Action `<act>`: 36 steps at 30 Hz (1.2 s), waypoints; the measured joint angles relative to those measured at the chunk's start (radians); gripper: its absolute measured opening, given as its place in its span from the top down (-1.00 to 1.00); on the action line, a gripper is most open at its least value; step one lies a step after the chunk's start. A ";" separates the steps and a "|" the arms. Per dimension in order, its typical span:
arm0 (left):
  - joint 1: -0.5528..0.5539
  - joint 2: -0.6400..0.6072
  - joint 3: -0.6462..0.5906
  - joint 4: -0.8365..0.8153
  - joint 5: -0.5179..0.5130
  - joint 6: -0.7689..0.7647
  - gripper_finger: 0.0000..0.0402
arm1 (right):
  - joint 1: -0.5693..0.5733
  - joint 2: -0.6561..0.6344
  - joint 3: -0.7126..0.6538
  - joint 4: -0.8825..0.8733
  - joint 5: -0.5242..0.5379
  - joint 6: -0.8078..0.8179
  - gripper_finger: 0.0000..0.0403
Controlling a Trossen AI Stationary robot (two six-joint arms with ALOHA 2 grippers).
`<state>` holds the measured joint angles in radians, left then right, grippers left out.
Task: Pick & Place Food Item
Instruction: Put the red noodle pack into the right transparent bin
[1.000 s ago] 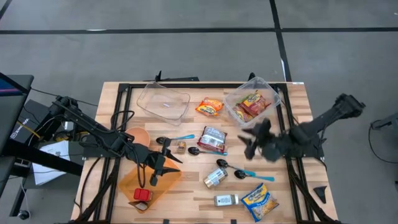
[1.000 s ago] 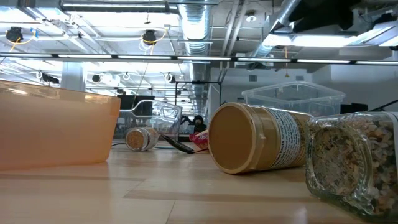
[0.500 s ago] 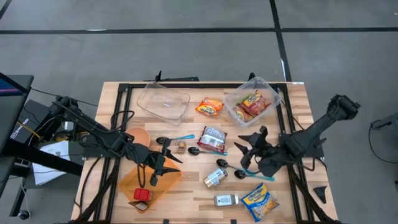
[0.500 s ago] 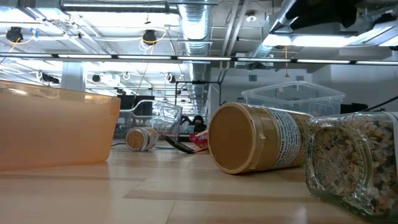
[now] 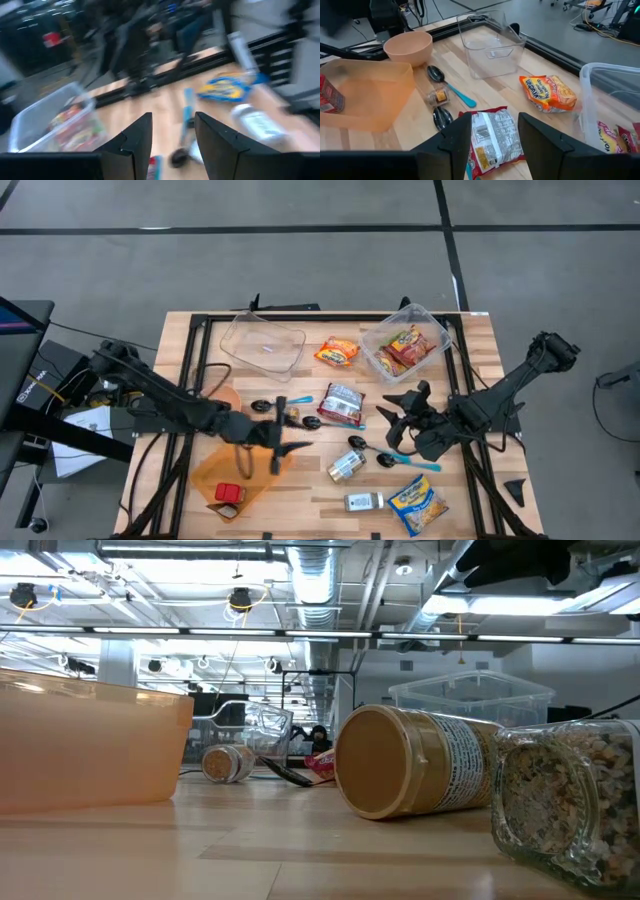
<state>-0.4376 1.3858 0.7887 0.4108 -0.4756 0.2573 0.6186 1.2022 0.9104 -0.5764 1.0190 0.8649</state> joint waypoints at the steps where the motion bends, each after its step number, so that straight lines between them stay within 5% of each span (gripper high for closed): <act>1: 0.022 0.033 0.000 0.040 -0.017 0.001 0.30 | 0.000 0.000 0.000 0.004 0.000 0.000 0.22; 11: 0.207 0.312 0.017 0.148 -0.014 -0.002 0.30 | 0.001 0.000 0.000 0.006 0.000 -0.008 0.22; 21: 0.238 0.539 0.110 0.147 0.047 0.069 0.30 | 0.001 0.000 0.000 0.007 -0.001 -0.008 0.22; 36: 0.245 0.593 0.140 0.163 0.058 0.231 0.30 | 0.000 0.000 0.000 0.006 0.000 -0.008 0.22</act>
<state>-0.1927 1.9793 0.9287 0.5736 -0.4181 0.4888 0.6189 1.2026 0.9104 -0.5709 1.0185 0.8564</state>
